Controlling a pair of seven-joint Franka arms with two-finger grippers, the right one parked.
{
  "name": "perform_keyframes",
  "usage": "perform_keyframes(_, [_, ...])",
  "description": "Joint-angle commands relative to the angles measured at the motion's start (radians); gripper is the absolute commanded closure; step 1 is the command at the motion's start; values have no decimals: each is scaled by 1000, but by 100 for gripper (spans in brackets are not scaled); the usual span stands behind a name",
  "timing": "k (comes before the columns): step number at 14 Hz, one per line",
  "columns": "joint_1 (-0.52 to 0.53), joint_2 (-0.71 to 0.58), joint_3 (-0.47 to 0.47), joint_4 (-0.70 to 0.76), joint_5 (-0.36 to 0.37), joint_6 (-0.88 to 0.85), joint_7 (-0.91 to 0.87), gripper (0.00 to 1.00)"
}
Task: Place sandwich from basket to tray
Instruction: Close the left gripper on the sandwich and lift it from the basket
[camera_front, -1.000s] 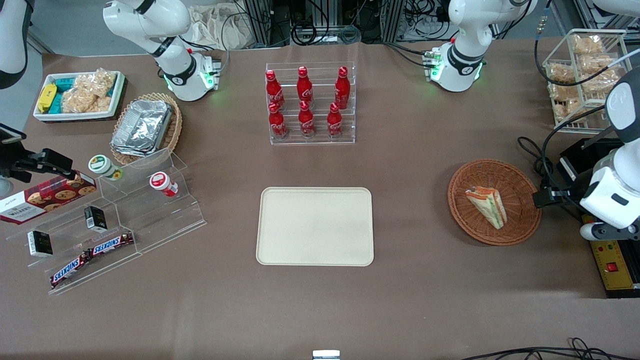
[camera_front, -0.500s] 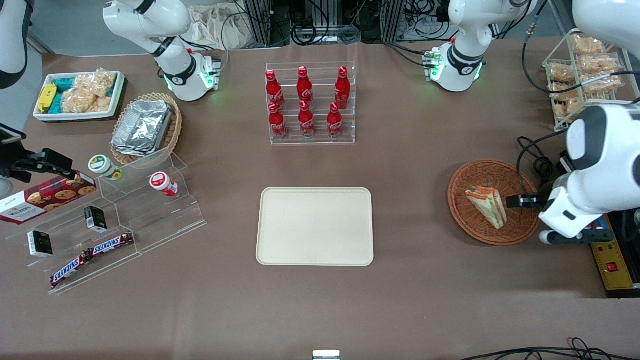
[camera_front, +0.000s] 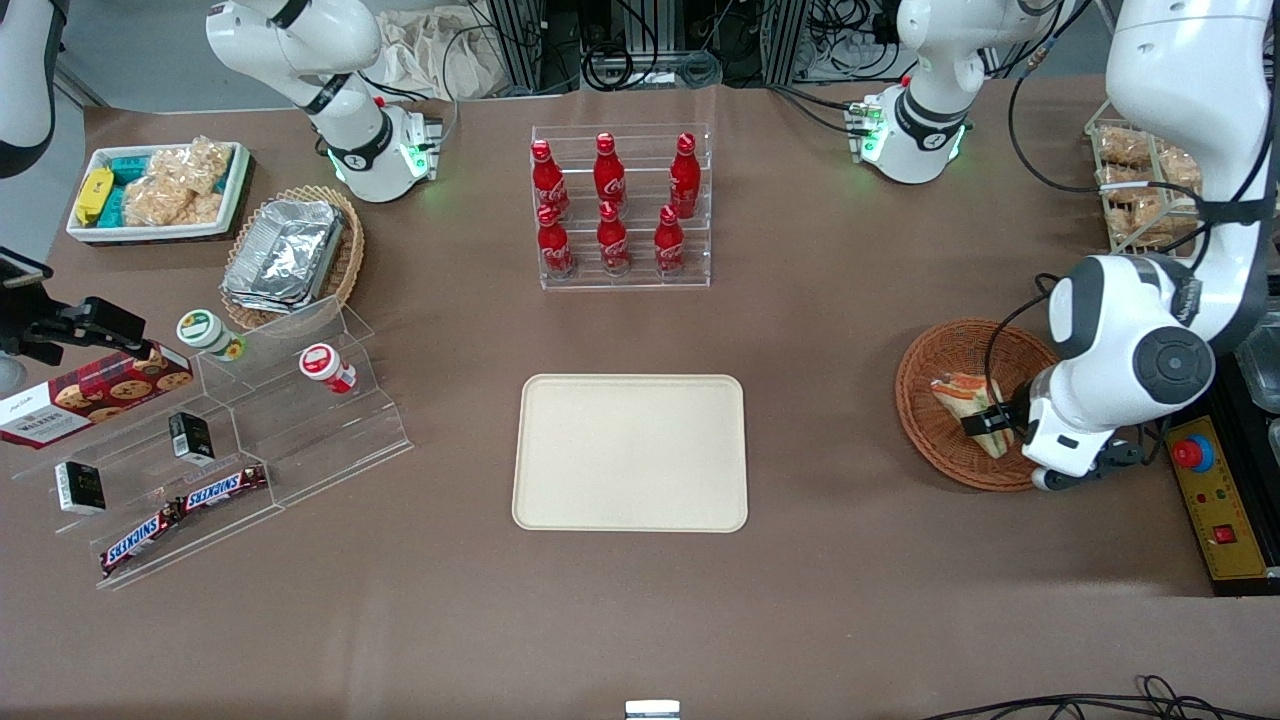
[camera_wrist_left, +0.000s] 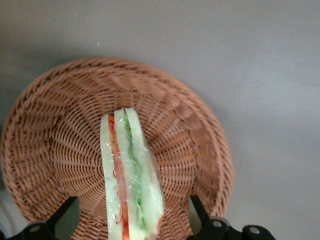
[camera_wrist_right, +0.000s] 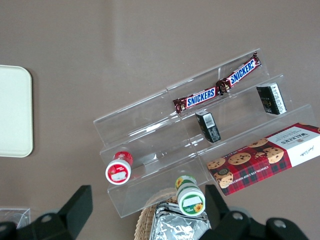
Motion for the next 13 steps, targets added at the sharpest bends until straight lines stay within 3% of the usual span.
perform_keyframes(1, [17,2,3,-58,9,59,-37,2])
perform_keyframes(4, [39,40,3,-67,11,125,-89,2])
perform_keyframes(6, [39,46,3,-102,9,165,-99,11])
perform_keyframes(8, [39,45,3,-113,11,177,-99,35])
perform_keyframes(12, [29,13,-3,-78,9,60,-99,100])
perform_keyframes(13, [25,-4,-8,-49,9,-11,-97,100])
